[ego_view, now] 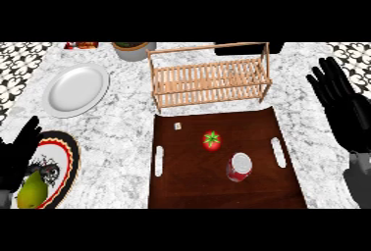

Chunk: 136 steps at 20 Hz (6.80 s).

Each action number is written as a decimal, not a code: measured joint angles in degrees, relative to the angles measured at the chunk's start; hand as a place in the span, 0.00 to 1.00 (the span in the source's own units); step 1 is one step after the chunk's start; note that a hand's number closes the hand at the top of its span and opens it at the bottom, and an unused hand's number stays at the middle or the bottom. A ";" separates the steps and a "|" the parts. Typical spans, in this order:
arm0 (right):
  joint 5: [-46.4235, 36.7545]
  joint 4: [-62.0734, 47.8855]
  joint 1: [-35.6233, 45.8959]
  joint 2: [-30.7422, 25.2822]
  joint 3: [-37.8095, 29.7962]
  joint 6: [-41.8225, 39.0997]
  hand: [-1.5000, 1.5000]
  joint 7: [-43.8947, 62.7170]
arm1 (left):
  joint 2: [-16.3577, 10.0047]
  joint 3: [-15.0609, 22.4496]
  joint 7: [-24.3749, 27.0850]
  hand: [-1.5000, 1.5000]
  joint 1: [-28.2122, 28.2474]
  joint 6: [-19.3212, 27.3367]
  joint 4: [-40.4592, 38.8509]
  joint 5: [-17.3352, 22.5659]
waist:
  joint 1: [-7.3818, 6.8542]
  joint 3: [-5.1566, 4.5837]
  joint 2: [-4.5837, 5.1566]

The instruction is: Pick the can from the tray and place it in the tiered shelf

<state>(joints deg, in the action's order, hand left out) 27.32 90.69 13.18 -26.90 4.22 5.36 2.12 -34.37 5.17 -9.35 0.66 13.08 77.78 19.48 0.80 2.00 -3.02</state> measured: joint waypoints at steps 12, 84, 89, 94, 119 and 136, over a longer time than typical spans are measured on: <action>-17.16 5.04 -6.69 12.50 4.20 30.85 0.00 1.86 | 7.42 1.40 4.38 0.50 -5.73 6.43 12.88 -2.28 | 0.24 -1.99 2.41; -75.36 -0.91 -1.09 17.28 29.17 -10.08 0.00 62.38 | 15.19 0.34 2.33 0.50 -4.91 5.40 18.07 -9.97 | -0.73 -2.02 2.98; -77.27 -5.15 -2.09 20.14 27.63 -10.11 1.00 60.18 | 15.73 -1.16 2.96 0.50 -5.75 3.81 16.28 -10.08 | -0.79 -2.27 2.65; -80.57 -7.64 -0.06 19.57 26.59 -11.45 1.00 57.83 | 16.36 -1.43 1.56 0.50 -5.01 3.30 17.87 -10.99 | -0.97 -2.24 2.60; -75.31 6.49 18.37 26.28 42.51 0.43 1.00 60.89 | 18.56 -1.67 1.40 0.50 -4.83 2.21 17.85 -13.47 | -1.34 -2.03 2.52; -86.40 14.23 27.08 26.29 24.78 -5.71 1.00 63.99 | 19.36 -2.89 2.10 0.50 -4.98 1.39 17.06 -13.97 | -0.73 -2.04 2.84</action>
<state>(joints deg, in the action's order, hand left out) -59.07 104.92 40.26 -0.62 29.00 -0.35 66.11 -15.01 2.28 -7.26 -4.31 14.48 94.84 5.51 0.07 -0.04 -0.18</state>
